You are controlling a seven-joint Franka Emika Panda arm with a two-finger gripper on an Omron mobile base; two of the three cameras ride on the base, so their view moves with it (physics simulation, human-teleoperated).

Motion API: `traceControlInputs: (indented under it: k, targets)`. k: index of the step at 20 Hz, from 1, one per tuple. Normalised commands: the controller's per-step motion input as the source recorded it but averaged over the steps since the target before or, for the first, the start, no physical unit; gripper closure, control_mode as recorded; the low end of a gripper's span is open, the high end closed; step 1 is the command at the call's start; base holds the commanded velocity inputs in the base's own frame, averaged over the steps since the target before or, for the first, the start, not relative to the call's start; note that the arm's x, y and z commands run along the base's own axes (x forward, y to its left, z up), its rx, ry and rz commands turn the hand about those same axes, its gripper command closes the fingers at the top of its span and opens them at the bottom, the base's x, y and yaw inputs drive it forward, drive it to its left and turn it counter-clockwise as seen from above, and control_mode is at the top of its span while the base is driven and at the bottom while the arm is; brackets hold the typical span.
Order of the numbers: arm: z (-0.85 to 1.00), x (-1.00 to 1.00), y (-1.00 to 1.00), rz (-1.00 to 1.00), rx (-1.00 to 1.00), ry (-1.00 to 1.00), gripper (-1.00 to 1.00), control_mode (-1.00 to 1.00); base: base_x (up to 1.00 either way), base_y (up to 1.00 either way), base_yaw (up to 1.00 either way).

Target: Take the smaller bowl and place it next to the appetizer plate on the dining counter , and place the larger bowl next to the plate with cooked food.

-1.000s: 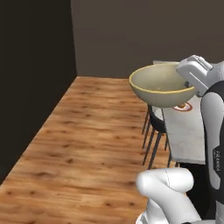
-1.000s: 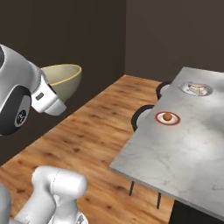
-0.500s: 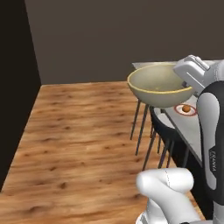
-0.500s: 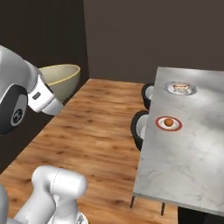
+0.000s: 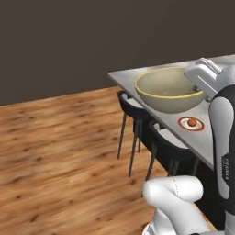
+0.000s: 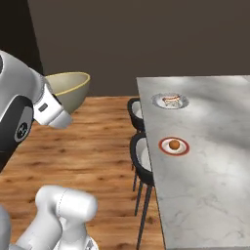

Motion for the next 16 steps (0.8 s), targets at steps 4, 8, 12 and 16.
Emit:
traceControlInputs:
  k: [4,8,12,16]
  targets:
    - [0.00,0.00,0.00,0.00,0.00,0.00,1.00,1.00,0.82,0.80,-0.50]
    - [0.00,0.00,0.00,0.00,0.00,0.00,1.00,1.00,0.85,0.78,-0.51]
    - [0.00,0.00,0.00,0.00,0.00,0.00,1.00,1.00,0.87,0.78,-0.50]
    - [0.00,0.00,0.00,0.00,0.00,0.00,1.00,1.00,0.89,0.78,-0.49]
